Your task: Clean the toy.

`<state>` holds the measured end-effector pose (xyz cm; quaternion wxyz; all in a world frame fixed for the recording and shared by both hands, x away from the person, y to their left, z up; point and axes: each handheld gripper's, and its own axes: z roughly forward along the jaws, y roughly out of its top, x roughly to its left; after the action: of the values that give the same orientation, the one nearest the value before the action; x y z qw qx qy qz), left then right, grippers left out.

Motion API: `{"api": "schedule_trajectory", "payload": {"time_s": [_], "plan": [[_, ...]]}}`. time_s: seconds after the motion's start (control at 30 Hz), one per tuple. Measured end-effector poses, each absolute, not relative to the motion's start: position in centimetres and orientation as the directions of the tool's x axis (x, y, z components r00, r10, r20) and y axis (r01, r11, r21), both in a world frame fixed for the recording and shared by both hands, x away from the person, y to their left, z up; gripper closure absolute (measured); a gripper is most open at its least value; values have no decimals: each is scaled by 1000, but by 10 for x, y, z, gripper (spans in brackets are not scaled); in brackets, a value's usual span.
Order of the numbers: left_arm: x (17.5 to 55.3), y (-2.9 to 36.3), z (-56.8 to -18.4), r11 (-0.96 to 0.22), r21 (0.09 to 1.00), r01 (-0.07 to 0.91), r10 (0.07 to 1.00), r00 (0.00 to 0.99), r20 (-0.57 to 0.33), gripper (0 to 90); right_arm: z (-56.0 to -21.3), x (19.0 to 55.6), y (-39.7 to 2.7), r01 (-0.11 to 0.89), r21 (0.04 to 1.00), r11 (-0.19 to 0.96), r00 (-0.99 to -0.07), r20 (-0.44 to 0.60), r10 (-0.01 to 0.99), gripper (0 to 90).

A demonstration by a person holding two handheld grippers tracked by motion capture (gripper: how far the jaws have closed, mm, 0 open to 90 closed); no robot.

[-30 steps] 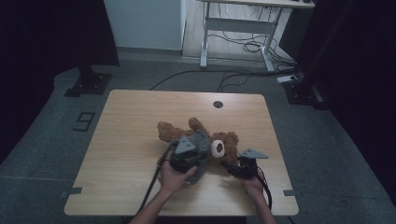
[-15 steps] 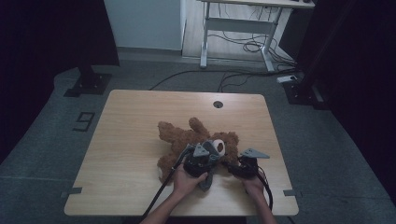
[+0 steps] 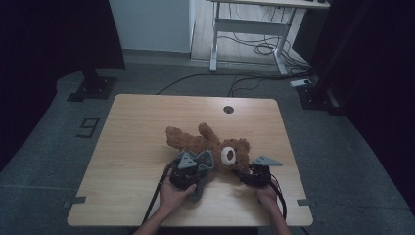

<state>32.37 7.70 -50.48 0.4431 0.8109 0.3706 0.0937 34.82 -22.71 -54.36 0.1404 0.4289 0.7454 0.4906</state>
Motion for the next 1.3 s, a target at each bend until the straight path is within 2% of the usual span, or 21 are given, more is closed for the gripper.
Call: {"api": "schedule_trajectory", "payload": {"time_s": [0.17, 0.23, 0.3, 0.47, 0.67, 0.87, 1.03, 1.23, 1.3], "plan": [[318, 128, -505, -283, 790, 543, 746, 643, -174, 801, -544, 349, -228, 504, 850, 151, -596, 216, 773, 495], [318, 149, -511, -220, 786, 578, 755, 611, -238, 802, -544, 349, -228, 504, 850, 152, -598, 217, 772, 495], [315, 165, -515, -187, 787, 588, 765, 590, -259, 803, -544, 348, -228, 502, 851, 156, -601, 213, 771, 495], [312, 182, -509, -183, 800, 571, 804, 556, -212, 802, -544, 348, -227, 503, 851, 151, -596, 215, 774, 495], [311, 195, -501, -132, 821, 556, 822, 524, -223, 805, -544, 348, -228, 507, 849, 148, -595, 220, 773, 495], [315, 157, -469, -147, 855, 497, 770, 601, -216, 806, -544, 348, -227, 508, 849, 146, -591, 220, 776, 495], [328, 91, -442, -214, 882, 419, 700, 696, -160, 806, -544, 348, -227, 509, 849, 144, -589, 222, 777, 495], [348, 21, -435, -280, 879, 386, 643, 755, -127, 806, -544, 347, -226, 511, 848, 140, -585, 223, 779, 495], [355, 3, -440, -290, 870, 399, 625, 767, -143, 805, -544, 347, -226, 511, 848, 140, -584, 224, 780, 495]]}}
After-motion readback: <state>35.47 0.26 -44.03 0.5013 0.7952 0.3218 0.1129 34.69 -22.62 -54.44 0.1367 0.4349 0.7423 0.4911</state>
